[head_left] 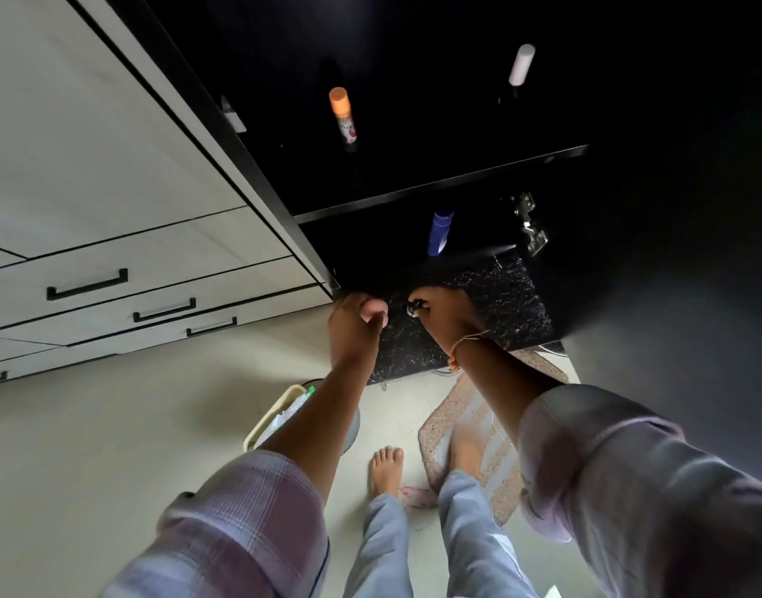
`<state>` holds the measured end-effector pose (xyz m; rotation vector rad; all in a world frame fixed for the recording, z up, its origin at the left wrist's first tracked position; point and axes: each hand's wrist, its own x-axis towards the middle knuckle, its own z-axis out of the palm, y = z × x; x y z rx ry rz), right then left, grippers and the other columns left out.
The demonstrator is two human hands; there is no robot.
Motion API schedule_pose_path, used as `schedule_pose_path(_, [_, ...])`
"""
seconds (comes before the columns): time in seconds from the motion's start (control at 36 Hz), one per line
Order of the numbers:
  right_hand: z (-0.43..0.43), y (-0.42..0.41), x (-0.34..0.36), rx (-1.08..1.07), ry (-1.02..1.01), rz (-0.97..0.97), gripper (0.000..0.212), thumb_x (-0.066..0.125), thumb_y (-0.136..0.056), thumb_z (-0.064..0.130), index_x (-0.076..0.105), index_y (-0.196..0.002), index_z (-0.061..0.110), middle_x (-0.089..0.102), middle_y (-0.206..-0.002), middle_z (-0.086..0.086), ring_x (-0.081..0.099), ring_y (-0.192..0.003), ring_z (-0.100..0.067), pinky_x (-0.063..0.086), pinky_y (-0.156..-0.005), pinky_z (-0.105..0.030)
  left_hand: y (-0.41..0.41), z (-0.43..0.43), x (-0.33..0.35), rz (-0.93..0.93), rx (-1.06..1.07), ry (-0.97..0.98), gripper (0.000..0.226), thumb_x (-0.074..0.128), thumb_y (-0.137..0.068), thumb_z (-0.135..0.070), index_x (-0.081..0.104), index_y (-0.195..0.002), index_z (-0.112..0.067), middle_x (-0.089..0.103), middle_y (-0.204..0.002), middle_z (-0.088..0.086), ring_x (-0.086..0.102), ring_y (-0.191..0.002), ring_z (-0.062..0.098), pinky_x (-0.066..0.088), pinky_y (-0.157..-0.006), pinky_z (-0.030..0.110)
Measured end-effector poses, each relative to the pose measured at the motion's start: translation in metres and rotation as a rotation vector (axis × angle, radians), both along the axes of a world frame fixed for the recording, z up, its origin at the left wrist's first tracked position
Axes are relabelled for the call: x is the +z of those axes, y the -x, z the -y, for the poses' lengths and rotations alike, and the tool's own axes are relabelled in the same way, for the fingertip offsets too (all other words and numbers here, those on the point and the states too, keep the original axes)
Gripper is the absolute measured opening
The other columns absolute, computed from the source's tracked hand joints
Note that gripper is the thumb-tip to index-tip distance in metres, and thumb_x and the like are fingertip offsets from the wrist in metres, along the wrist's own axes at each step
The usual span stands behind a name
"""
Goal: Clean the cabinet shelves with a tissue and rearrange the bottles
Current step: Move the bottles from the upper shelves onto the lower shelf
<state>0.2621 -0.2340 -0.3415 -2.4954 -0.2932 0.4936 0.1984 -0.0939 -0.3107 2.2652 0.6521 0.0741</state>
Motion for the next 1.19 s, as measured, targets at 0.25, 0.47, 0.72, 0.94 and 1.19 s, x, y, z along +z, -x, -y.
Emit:
schedule_pose_path(0.25, [-0.001, -0.004, 0.002, 0.053, 0.021, 0.006, 0.023, 0.065, -0.090, 0.021, 0.067, -0.112, 0.028, 0.073, -0.101, -0.009, 0.071, -0.088, -0.028, 0.061, -0.068, -0.038, -0.002, -0.001, -0.012, -0.066, -0.052, -0.016, 0.019, 0.076, -0.075, -0.016, 0.069, -0.092, -0.018, 0.064, -0.099, 0.002, 0.059, -0.089, 0.019, 0.040, -0.070, 0.023])
schedule_pose_path(0.47, [0.002, -0.001, 0.008, 0.033, 0.007, -0.030, 0.048, 0.071, -0.086, 0.022, 0.055, -0.131, 0.025, 0.070, -0.113, -0.010, 0.068, -0.101, -0.028, 0.060, -0.080, -0.040, 0.002, 0.000, -0.006, -0.049, -0.018, -0.002, 0.048, 0.080, -0.073, -0.018, 0.059, -0.117, -0.014, 0.063, -0.113, 0.005, 0.058, -0.104, 0.022, 0.042, -0.082, 0.023])
schedule_pose_path(0.72, [0.007, 0.006, 0.056, -0.056, -0.061, 0.105, 0.037, 0.051, -0.093, 0.047, 0.060, -0.119, 0.022, 0.068, -0.115, -0.008, 0.068, -0.101, -0.027, 0.058, -0.078, -0.037, 0.004, 0.020, 0.053, 0.240, -0.079, -0.129, 0.042, 0.062, -0.092, -0.031, 0.047, -0.127, -0.012, 0.053, -0.123, 0.005, 0.049, -0.117, 0.021, 0.048, -0.095, 0.037])
schedule_pose_path(0.94, [0.004, -0.023, 0.140, -0.371, -0.355, 0.296, 0.042, 0.048, -0.094, 0.051, 0.045, -0.123, 0.021, 0.067, -0.097, 0.002, 0.067, -0.085, -0.016, 0.057, -0.070, -0.039, -0.041, 0.030, 0.136, 0.438, 0.024, 0.067, 0.043, 0.064, -0.092, -0.027, 0.045, -0.128, -0.012, 0.049, -0.124, 0.001, 0.049, -0.115, 0.009, 0.048, -0.097, 0.034])
schedule_pose_path(1.19, [0.021, -0.091, 0.219, -0.560, -0.269, 0.642, 0.062, 0.071, -0.084, 0.033, 0.046, -0.134, 0.006, 0.048, -0.127, -0.017, 0.050, -0.114, -0.031, 0.041, -0.093, -0.027, -0.089, 0.018, 0.194, 0.467, 0.042, -0.078, 0.080, 0.069, -0.088, -0.018, 0.021, -0.152, -0.013, 0.026, -0.152, 0.012, 0.026, -0.141, 0.020, 0.017, -0.110, 0.016])
